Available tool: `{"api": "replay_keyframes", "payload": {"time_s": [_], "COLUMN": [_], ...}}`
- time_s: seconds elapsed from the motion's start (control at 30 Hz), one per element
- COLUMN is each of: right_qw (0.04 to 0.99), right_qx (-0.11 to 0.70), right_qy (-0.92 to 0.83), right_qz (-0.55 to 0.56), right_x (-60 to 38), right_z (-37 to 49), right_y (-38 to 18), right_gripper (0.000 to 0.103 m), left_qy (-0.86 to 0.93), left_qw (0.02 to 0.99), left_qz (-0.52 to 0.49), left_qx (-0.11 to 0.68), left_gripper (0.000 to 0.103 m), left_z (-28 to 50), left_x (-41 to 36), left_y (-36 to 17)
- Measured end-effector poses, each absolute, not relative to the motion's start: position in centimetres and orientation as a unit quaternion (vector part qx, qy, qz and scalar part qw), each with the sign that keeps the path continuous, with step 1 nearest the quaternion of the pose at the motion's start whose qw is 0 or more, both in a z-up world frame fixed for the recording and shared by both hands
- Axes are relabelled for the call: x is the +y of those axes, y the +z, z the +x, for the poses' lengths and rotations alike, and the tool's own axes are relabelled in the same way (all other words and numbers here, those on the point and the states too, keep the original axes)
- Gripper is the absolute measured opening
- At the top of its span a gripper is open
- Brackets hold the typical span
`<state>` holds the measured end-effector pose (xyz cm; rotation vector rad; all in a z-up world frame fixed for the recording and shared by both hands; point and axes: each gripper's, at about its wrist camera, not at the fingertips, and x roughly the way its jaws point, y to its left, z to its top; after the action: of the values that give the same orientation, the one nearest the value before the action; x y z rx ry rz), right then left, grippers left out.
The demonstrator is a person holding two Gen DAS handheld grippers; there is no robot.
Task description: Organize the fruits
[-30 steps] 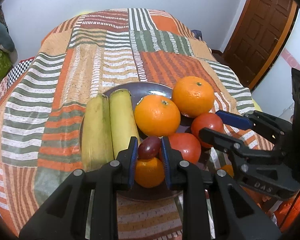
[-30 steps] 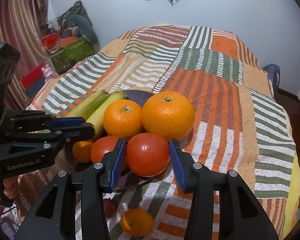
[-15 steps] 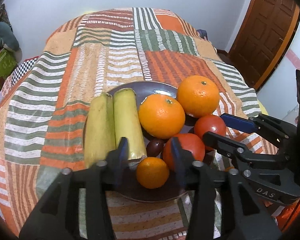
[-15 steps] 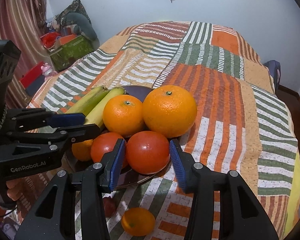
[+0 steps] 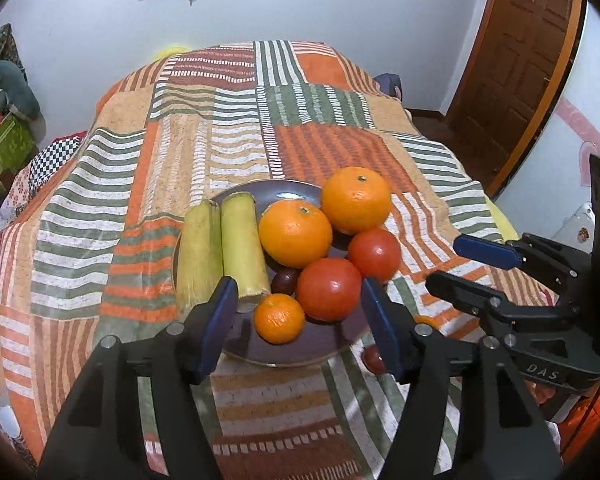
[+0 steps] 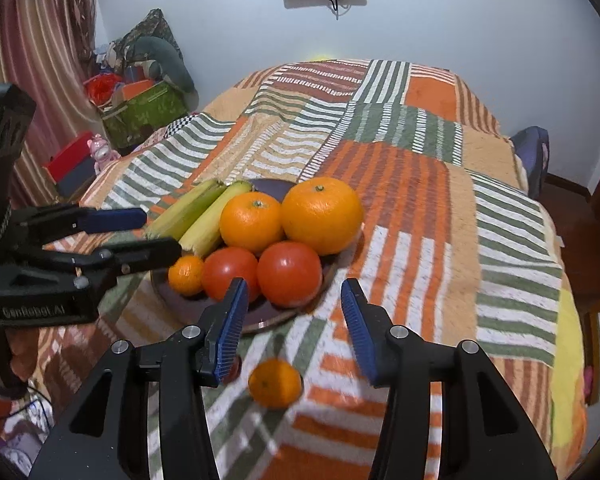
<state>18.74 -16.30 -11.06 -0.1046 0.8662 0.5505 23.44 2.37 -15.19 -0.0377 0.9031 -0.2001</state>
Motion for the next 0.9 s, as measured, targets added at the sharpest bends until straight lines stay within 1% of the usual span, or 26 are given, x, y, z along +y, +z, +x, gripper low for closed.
{"api": "replay_keyframes", "payload": {"time_s": [0.13, 0.5, 0.53, 0.57, 0.6, 0.67, 0.7, 0.73, 0.9], "right_qw": [0.865, 0.837, 0.836, 0.835, 0.834, 0.835, 0.837, 0.84, 0.852], "right_qx": [0.428, 0.476, 0.479, 0.482, 0.482, 0.479, 0.475, 0.471, 0.456], "right_qy": [0.259, 0.261, 0.259, 0.26, 0.264, 0.268, 0.266, 0.264, 0.255], "right_qz": [-0.045, -0.058, -0.059, -0.06, -0.058, -0.051, -0.052, -0.052, -0.032], "right_x": [-16.9, -15.8, -15.8, -15.8, -15.8, -16.1, -16.2, -16.4, -18.2], "right_z": [17.9, 17.0, 17.1, 17.1, 17.0, 16.9, 16.8, 16.7, 16.1], "right_y": [-11.9, -15.6, -15.9, -16.2, -16.2, -15.9, -15.8, -15.6, -14.3], "right_gripper": [0.047, 0.047, 0.045, 0.039, 0.037, 0.032, 0.032, 0.032, 0.032], "left_qy": [-0.099, -0.099, -0.1, -0.101, -0.104, -0.106, -0.108, -0.11, -0.125], "left_qw": [0.889, 0.864, 0.861, 0.86, 0.858, 0.857, 0.857, 0.856, 0.851], "left_qz": [-0.028, -0.062, -0.067, -0.07, -0.069, -0.061, -0.054, -0.052, -0.041], "left_qx": [0.446, 0.49, 0.493, 0.495, 0.499, 0.5, 0.501, 0.502, 0.509], "left_gripper": [0.067, 0.067, 0.067, 0.067, 0.067, 0.067, 0.066, 0.065, 0.048], "left_z": [22.2, 20.1, 20.0, 19.9, 19.8, 19.7, 19.7, 19.8, 20.3], "left_x": [2.2, 1.6, 1.6, 1.5, 1.3, 0.8, 0.4, 0.2, -1.2], "left_y": [-15.7, -18.8, -19.0, -19.2, -19.5, -19.7, -19.8, -19.9, -20.4]}}
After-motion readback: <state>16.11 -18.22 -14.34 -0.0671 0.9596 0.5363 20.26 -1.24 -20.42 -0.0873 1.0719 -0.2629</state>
